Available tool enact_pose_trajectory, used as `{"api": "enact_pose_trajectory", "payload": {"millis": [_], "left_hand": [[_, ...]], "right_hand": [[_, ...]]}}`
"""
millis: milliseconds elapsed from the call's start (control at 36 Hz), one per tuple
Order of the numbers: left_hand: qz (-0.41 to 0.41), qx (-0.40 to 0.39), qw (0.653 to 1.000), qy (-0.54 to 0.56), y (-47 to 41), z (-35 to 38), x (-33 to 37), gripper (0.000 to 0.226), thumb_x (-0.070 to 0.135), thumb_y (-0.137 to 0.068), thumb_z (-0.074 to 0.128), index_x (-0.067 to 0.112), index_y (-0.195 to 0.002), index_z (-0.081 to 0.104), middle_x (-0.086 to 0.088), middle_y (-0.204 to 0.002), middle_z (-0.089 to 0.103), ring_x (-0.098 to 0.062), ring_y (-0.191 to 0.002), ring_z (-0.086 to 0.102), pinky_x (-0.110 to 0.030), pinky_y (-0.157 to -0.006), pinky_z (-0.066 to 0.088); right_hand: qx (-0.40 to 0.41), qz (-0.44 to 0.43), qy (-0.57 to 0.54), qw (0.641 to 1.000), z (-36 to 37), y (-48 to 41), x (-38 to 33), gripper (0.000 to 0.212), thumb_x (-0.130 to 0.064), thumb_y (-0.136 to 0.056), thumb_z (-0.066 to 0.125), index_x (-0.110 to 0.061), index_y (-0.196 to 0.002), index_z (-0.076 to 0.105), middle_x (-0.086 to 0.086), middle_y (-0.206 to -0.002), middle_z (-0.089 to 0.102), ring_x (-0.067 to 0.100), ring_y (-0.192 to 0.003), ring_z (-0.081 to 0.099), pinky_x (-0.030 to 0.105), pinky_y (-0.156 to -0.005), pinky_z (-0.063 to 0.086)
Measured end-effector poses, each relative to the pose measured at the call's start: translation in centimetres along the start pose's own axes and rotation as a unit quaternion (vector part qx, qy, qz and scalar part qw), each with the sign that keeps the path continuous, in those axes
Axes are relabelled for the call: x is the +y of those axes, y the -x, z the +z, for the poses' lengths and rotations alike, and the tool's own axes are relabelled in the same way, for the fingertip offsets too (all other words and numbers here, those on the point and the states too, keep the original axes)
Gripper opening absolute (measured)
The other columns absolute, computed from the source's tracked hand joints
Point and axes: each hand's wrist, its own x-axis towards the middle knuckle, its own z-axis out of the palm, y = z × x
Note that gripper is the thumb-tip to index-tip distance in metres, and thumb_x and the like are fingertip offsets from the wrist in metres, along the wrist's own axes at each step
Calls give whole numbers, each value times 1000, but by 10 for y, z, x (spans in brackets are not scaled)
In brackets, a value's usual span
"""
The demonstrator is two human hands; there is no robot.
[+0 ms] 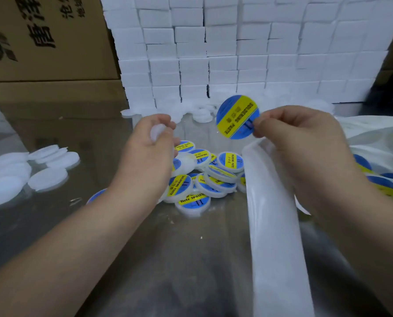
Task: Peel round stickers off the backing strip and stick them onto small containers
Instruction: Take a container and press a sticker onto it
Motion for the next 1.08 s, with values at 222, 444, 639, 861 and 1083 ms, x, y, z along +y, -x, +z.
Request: {"api": "enact_pose_trajectory", "payload": {"millis": [222, 444, 639, 861, 1083], "left_hand": [[-131, -132, 943, 277, 0, 2, 6, 28, 22, -99, 33, 29, -102, 60, -4, -96, 72, -18, -77, 69, -39, -67, 57], [-170, -245, 876, 378, 4, 1, 3, 30, 24, -72, 46, 15, -96, 61, -14, -92, 71, -27, -78, 69, -41, -67, 56], [-141, -265, 880, 368, 8, 2, 2, 31, 25, -66, 50, 14, -92, 60, -11, -89, 72, -26, -75, 70, -37, -64, 57], [-109, -256, 896, 345, 11, 3, 2, 23, 23, -66, 59, 19, -88, 65, -9, -94, 72, -25, -75, 70, -38, -68, 57], [-97, -248, 908, 324, 13, 5, 3, 28, 20, -63, 62, 21, -91, 63, -5, -94, 72, -22, -77, 70, -32, -62, 57]], "right_hand": [[-178, 38, 42, 982, 12, 10, 6, 26, -20, -78, 63, -32, -55, 66, -12, -47, 52, 0, -44, 40, 15, -43, 33], [-193, 56, 8, 980, 13, 11, 6, 16, -22, -78, 64, -28, -64, 71, -6, -54, 60, 9, -54, 48, 29, -60, 40], [-195, 54, 17, 979, 13, 11, 8, 17, -22, -80, 63, -30, -67, 71, -7, -58, 68, 7, -57, 56, 30, -65, 46], [-195, 47, 36, 979, 13, 11, 8, 19, -24, -80, 61, -36, -68, 71, -9, -60, 68, 5, -56, 54, 29, -62, 45], [-197, 51, 38, 978, 12, 11, 7, 19, -23, -81, 62, -34, -68, 71, -7, -63, 70, 7, -58, 58, 31, -63, 48]]}}
